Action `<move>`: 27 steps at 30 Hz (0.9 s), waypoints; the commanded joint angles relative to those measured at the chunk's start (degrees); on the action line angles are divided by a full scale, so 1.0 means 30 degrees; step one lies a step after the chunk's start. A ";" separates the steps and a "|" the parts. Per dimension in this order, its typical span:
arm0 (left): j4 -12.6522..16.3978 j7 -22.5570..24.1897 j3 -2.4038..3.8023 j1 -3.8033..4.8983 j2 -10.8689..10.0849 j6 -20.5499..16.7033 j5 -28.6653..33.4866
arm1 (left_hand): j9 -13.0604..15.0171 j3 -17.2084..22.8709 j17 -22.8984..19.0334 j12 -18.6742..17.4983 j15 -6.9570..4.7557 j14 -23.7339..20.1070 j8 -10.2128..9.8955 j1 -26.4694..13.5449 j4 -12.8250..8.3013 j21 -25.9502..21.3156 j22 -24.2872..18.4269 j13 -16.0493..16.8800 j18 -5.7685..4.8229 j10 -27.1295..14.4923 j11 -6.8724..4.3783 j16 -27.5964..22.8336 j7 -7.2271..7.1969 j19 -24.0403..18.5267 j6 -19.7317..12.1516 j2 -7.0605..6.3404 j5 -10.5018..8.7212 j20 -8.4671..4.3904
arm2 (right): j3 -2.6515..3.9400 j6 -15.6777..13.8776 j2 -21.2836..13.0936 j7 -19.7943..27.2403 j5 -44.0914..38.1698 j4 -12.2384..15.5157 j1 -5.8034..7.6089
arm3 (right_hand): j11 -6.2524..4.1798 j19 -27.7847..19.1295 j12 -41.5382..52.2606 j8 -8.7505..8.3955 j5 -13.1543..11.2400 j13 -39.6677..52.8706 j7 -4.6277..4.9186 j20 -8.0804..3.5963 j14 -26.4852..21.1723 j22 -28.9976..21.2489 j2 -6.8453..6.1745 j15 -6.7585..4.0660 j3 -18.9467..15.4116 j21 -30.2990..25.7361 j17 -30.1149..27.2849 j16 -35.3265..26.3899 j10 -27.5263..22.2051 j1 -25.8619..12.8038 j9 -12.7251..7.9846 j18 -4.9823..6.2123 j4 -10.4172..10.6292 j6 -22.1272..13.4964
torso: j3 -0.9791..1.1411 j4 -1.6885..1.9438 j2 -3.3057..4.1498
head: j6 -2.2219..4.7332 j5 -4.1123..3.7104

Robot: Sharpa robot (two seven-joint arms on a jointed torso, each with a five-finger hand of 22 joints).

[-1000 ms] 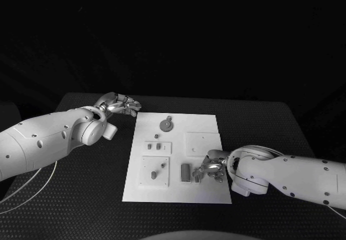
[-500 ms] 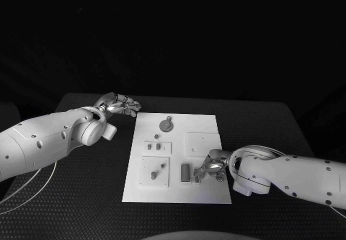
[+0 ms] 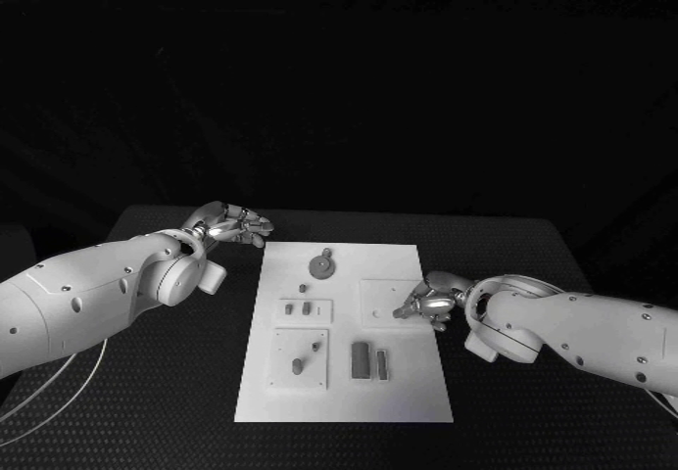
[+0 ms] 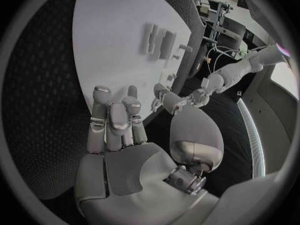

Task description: Assemble the parts on the task board

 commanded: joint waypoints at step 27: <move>-0.5808 0.1627 0.0071 0.0017 0.3707 0.2795 0.4359 | -0.0661 -0.1728 -0.1918 -0.0196 0.1699 -0.6573 -0.1666 -0.3271 0.1132 -0.0125 -0.3239 -0.3085 -0.0285 -0.6417 0.0049 -0.5548 -0.1015 -0.6305 -0.4048 0.0697 -0.0519 0.2463 | 0.4028 0.4046 0.6922 1.0926 1.2374 -1.4539 -0.1321 | 0.3264 -1.4660 -1.5886 -0.1240 0.0086 -1.4075 0.1522 0.4195 -1.2092 -0.3185 0.3010 0.5703 -0.1912 -1.0302 -0.9107 -1.7150 -0.7208 -0.0172 0.0242 -0.3127 -0.1737 -0.5074 | 0.0313 -0.0091 -0.1981 | 0.3517 0.0199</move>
